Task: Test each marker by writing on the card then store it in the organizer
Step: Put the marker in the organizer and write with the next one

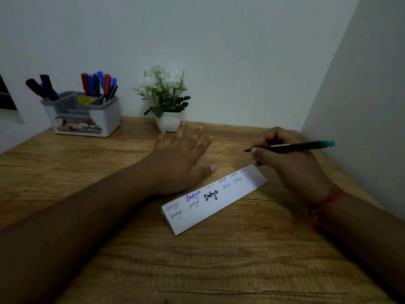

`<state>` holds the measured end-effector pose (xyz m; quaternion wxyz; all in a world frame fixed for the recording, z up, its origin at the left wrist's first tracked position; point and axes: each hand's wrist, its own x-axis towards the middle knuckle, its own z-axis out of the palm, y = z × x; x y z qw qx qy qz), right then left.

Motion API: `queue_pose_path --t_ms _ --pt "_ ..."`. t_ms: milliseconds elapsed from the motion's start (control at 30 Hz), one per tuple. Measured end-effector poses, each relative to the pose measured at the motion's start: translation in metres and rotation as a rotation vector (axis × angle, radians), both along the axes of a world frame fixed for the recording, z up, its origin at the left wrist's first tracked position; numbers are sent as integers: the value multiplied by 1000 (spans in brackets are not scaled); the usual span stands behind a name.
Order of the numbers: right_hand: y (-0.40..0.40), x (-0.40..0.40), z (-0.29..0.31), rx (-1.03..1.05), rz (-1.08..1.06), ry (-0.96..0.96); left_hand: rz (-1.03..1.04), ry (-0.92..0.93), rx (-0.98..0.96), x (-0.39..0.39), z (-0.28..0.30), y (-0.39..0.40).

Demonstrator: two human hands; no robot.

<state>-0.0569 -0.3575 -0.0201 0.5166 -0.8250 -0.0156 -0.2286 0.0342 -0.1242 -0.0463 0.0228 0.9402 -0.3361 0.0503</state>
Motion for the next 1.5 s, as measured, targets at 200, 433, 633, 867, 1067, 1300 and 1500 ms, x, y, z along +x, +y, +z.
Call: queue_pose_path --t_ms 200,433,633,867,1067,1300,1500 --pt "2 21 21 -101 145 -4 59 20 -125 10 7 15" --pt "7 17 -1 -95 223 36 -13 86 -279 13 13 28" --pt "7 11 3 -45 259 35 13 67 -218 16 8 22" --pt "7 13 1 54 310 -2 6 52 -397 13 6 17" --pt "6 16 2 164 294 -48 -120 23 -543 2 12 14" --pt "8 14 2 144 320 -43 -175 -16 -514 0 13 14" --pt "11 11 2 73 328 -29 -187 -12 -487 -3 14 11"
